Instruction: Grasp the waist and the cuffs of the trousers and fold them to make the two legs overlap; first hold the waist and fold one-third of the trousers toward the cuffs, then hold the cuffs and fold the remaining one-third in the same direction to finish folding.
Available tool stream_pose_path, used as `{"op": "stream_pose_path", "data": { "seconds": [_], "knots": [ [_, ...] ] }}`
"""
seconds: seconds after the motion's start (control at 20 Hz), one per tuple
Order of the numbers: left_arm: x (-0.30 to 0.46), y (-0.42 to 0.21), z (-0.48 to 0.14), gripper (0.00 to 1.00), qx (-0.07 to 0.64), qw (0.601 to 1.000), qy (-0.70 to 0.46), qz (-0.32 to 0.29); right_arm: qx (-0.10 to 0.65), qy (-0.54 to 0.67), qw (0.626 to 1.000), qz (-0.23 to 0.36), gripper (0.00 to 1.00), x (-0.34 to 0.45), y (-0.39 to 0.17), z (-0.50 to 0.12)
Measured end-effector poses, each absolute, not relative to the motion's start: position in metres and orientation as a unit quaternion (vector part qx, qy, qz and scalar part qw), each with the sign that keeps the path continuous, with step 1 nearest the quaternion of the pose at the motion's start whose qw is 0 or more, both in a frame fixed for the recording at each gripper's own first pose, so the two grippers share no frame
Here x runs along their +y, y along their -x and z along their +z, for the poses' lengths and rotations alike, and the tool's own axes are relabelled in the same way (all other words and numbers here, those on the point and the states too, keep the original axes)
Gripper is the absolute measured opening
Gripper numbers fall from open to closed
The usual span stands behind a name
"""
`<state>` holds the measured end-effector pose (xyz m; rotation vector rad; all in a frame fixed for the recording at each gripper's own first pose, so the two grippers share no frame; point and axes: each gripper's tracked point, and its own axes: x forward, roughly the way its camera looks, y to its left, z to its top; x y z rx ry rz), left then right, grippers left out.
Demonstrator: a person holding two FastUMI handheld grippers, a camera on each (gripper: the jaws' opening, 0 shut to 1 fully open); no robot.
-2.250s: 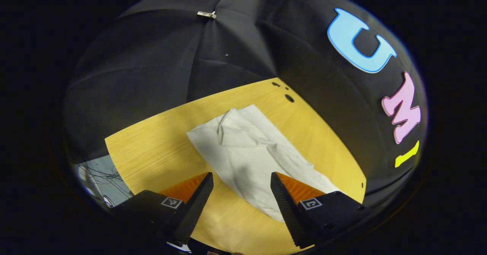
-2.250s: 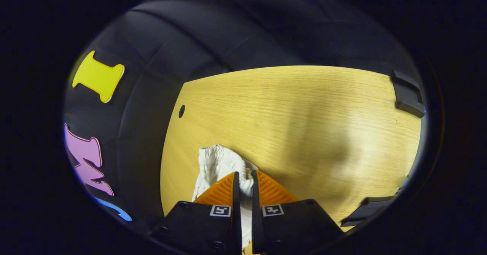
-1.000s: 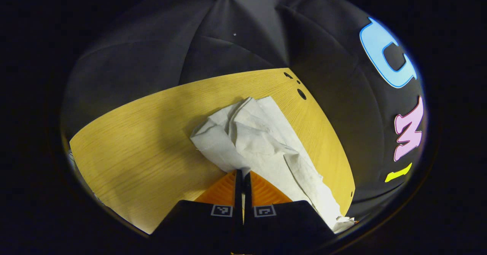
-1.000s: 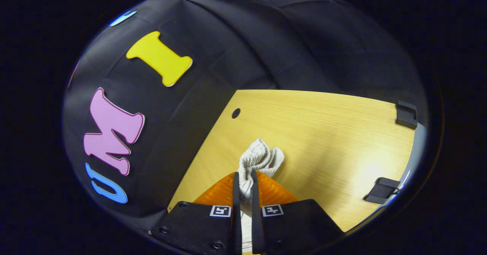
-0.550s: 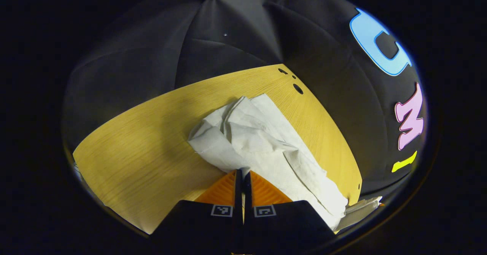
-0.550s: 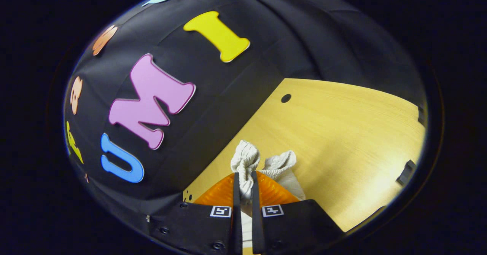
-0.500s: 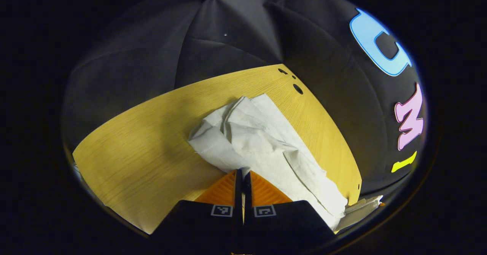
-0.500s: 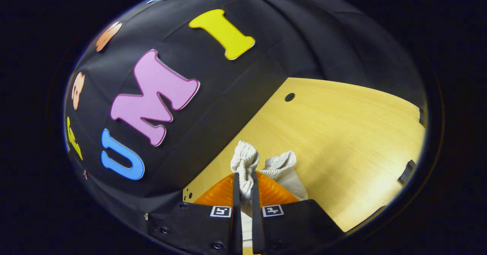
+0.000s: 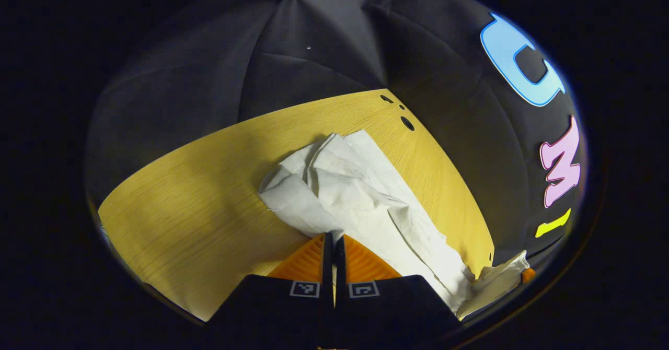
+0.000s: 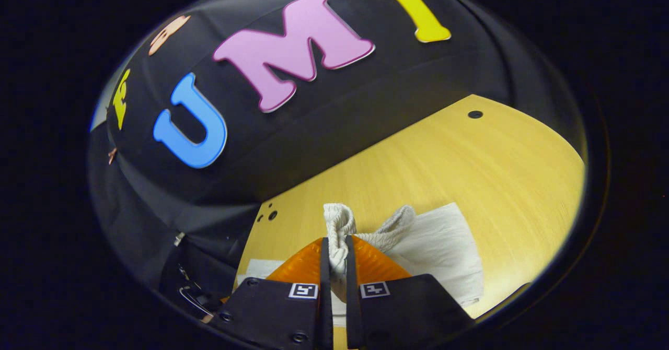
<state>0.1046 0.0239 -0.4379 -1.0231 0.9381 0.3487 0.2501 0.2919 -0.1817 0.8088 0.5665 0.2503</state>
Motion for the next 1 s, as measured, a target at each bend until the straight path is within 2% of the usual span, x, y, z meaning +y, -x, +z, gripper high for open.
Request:
{"op": "stream_pose_path", "data": {
  "seconds": [0.25,0.35,0.4,0.5,0.55,0.6,0.8,1.0],
  "knots": [
    [0.025,-0.109,-0.439,0.06,0.428,0.756,0.471,0.154,0.352,-0.301,0.868,0.179,0.14,0.364,-0.244,-0.23],
    [0.024,-0.11,-0.438,0.06,0.429,0.757,0.467,0.155,0.38,-0.288,0.854,0.208,0.18,0.369,-0.238,-0.243],
    [0.025,-0.11,-0.437,0.06,0.429,0.758,0.466,0.154,0.392,-0.287,0.847,0.218,0.29,0.373,-0.236,-0.249],
    [0.024,-0.109,-0.437,0.06,0.43,0.759,0.464,0.154,0.417,-0.302,0.822,0.243,0.36,0.383,-0.228,-0.261],
    [0.024,-0.11,-0.437,0.06,0.43,0.759,0.464,0.155,0.431,-0.314,0.807,0.254,0.48,0.392,-0.217,-0.26],
    [0.024,-0.111,-0.436,0.06,0.429,0.759,0.464,0.156,0.443,-0.323,0.795,0.258,0.71,0.397,-0.209,-0.262],
    [0.025,-0.11,-0.435,0.06,0.426,0.759,0.467,0.158,0.44,-0.378,0.777,0.244,0.79,0.395,-0.21,-0.255],
    [0.027,-0.112,-0.434,0.06,0.424,0.763,0.463,0.156,0.416,-0.417,0.781,0.208,0.84,0.343,-0.215,-0.249]
  ]
}}
